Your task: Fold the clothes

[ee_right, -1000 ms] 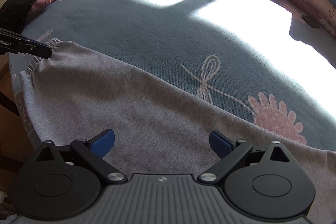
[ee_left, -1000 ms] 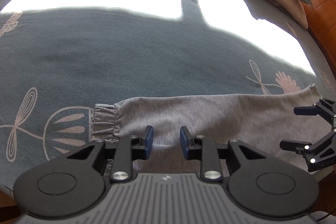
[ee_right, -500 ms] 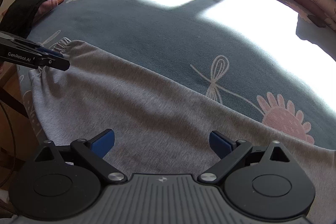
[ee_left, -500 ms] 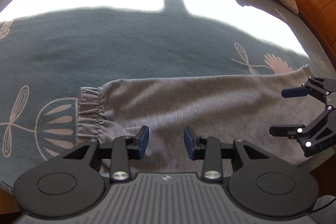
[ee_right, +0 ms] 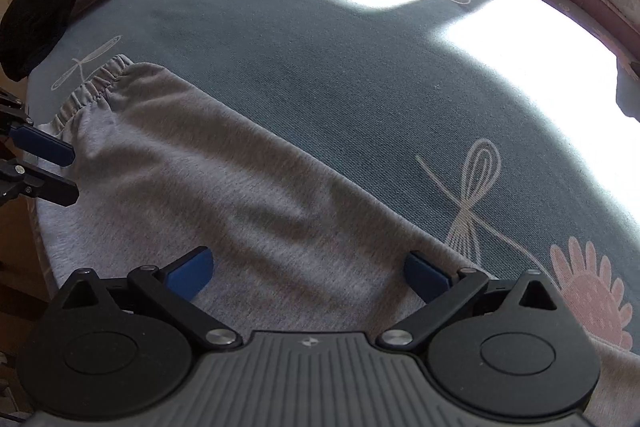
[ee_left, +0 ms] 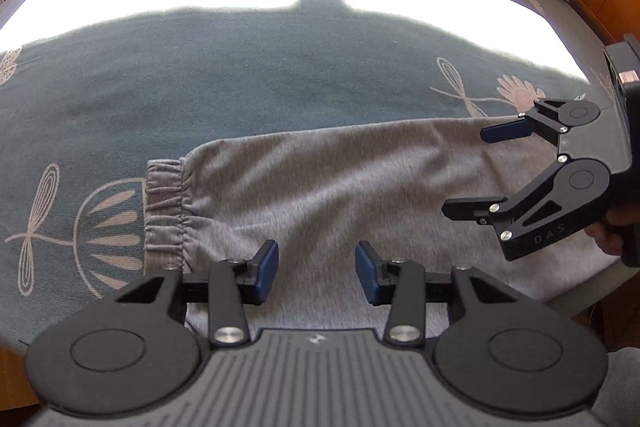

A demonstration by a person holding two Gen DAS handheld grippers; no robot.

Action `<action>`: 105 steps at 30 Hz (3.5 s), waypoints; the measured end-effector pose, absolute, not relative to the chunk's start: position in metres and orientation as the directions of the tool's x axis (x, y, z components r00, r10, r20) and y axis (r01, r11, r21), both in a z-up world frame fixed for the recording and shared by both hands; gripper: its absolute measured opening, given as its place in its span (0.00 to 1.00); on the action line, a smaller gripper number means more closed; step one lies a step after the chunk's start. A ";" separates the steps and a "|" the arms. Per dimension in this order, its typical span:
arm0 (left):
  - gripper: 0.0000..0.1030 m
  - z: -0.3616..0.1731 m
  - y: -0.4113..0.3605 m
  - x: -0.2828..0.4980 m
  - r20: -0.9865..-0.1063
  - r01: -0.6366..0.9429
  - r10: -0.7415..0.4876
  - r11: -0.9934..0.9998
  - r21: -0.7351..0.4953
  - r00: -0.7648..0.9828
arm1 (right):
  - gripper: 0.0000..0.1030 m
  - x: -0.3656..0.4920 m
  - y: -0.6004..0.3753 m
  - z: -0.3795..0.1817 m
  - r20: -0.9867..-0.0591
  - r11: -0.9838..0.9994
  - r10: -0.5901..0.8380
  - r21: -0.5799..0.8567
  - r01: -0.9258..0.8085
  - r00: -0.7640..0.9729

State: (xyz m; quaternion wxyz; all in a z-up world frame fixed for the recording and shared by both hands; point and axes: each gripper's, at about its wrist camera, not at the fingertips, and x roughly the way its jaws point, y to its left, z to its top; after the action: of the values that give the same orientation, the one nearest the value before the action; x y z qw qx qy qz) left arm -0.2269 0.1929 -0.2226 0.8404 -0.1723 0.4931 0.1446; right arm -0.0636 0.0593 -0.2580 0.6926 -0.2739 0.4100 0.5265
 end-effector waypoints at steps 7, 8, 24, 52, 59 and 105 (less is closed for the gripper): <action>0.46 -0.252 0.183 -0.170 -0.871 -0.433 0.111 0.893 -0.123 0.478 | 1.00 -0.066 0.001 -0.241 -0.865 0.395 0.479 0.058 -0.917 0.151; 0.45 -0.261 0.181 -0.165 -0.883 -0.458 0.164 0.887 -0.064 0.441 | 1.00 -0.064 -0.009 -0.242 -0.866 0.416 0.472 0.055 -0.908 0.164; 0.53 -0.253 0.067 -0.117 -0.858 -0.390 0.184 0.920 -0.020 0.479 | 1.00 -0.004 -0.145 -0.260 -0.844 0.679 0.395 0.001 -0.734 0.364; 0.99 -0.292 0.018 -0.152 -0.666 -0.540 0.356 0.838 -0.083 0.655 | 1.00 -0.041 -0.200 -0.292 -0.618 0.651 0.606 0.024 -0.759 0.500; 0.99 -0.289 0.020 -0.208 -0.501 -0.549 0.371 0.791 -0.271 0.782 | 1.00 -0.072 -0.243 -0.265 -0.498 0.728 0.599 0.012 -0.685 0.628; 0.99 -0.300 0.110 -0.224 -0.607 -0.699 0.457 0.674 -0.241 0.650 | 1.00 -0.138 -0.173 -0.297 -0.600 0.665 0.589 -0.020 -0.747 0.541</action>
State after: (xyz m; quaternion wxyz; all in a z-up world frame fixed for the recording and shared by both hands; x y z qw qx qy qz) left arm -0.2236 0.1097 -0.3001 0.8776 -0.2343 0.2582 0.3291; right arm -0.1382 -0.1734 -0.2972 0.8668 -0.1381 0.2847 0.3853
